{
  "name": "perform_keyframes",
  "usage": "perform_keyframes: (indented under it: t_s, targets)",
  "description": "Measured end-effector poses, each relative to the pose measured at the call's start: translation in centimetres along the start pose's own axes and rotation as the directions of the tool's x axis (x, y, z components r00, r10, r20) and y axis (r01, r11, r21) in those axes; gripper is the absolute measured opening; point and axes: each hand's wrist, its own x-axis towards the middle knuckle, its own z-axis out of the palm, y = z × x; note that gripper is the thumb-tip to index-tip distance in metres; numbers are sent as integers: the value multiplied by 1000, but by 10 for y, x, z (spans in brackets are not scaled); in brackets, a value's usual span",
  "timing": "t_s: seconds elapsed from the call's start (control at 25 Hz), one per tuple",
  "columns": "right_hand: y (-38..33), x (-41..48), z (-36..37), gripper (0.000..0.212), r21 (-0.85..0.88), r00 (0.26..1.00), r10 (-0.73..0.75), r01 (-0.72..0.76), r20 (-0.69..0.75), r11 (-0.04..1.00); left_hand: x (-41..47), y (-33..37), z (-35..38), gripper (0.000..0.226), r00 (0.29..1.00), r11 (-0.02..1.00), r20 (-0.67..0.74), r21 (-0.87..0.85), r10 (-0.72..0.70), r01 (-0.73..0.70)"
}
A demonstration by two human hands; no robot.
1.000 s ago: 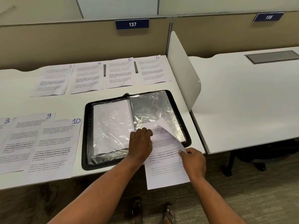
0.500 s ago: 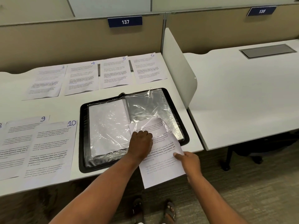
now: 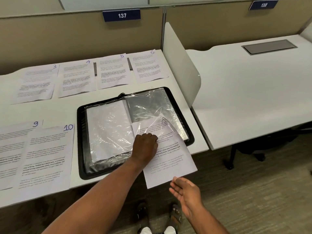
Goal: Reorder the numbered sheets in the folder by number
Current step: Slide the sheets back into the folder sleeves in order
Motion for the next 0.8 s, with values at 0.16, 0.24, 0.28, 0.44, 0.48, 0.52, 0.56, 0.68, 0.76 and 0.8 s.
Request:
perform_keyframes:
  t_s: [0.16,0.24,0.28,0.44,0.48,0.52,0.56,0.68,0.76,0.8]
  targets:
    - [-6,1,20,20,-2,1000,-18,18,11,1000,-3,5,-1,10,999,999,-20,-24,40,-41]
    - [-10,3,31,18,-15,999,-34,34,15,999,-4,7,-2,10,999,999,-29,-24,45,-46]
    - [-11,4,35,17,-29,999,-49,49,4,998,-4,6,-3,10,999,999,-33,-22,41,-42]
    - [-9,3,28,15,-101,991,-109,102,-73,990,3,4,-10,9,998,999,-48,-22,37,-38]
    - [-6,2,23,15,-118,990,-113,103,-87,988,6,4,-11,7,998,999,-43,-31,36,-37]
    - [-3,1,18,15,-134,989,-115,101,-99,986,9,5,-11,7,998,999,-39,-35,41,-42]
    - [0,0,14,15,-142,988,-113,97,-107,985,12,6,-10,8,998,998,-33,-31,54,-55]
    - [4,-3,16,12,-140,986,-117,100,-121,985,16,11,-8,9,993,993,-23,1,116,-116]
    - [0,-1,27,11,-125,984,-131,117,-117,985,15,15,-5,8,987,988,-33,7,156,-156]
    - [-3,1,35,11,-115,985,-138,126,-104,985,13,17,-4,8,985,986,-32,2,167,-167]
